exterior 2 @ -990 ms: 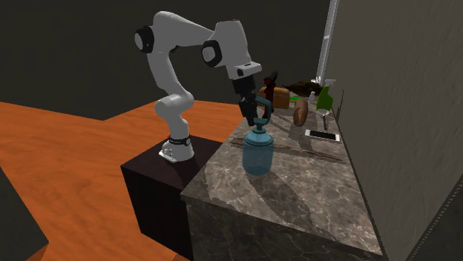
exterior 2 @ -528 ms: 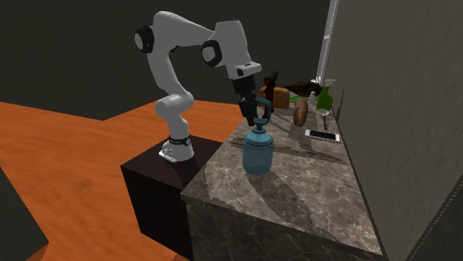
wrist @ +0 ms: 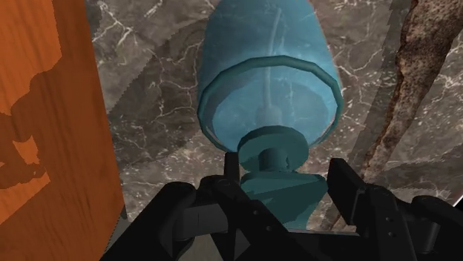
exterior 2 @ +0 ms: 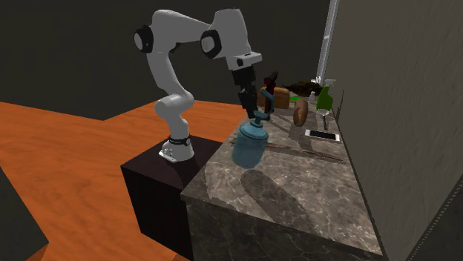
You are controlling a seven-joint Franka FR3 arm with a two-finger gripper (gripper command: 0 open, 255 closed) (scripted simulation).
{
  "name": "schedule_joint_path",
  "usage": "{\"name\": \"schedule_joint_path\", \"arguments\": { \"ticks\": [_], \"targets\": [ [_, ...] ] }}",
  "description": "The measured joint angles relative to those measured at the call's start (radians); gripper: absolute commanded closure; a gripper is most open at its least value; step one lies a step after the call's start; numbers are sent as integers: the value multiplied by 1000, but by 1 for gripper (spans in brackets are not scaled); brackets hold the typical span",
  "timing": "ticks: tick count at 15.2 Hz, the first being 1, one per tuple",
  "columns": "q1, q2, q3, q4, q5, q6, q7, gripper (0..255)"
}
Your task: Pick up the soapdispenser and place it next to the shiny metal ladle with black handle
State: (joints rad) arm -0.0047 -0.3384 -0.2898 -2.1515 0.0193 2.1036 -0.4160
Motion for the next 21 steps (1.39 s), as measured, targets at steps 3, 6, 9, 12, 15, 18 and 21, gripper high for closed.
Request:
{"name": "schedule_joint_path", "arguments": {
  "ticks": [3, 6, 9, 12, 15, 18, 21],
  "targets": [
    [2, 0, 4, 43, -1, -43, 7, 255],
    [2, 2, 5, 86, -1, -83, 9, 255],
    [3, 2, 8, 127, -1, -124, 14, 255],
    [5, 5, 10, 167, -1, -162, 17, 255],
    [9, 8, 19, 206, -1, -196, 31, 255],
    [25, -9, 65, 189, -8, -195, 94, 255],
    [44, -44, 123, 149, -17, -187, 173, 255]
  ]
}}
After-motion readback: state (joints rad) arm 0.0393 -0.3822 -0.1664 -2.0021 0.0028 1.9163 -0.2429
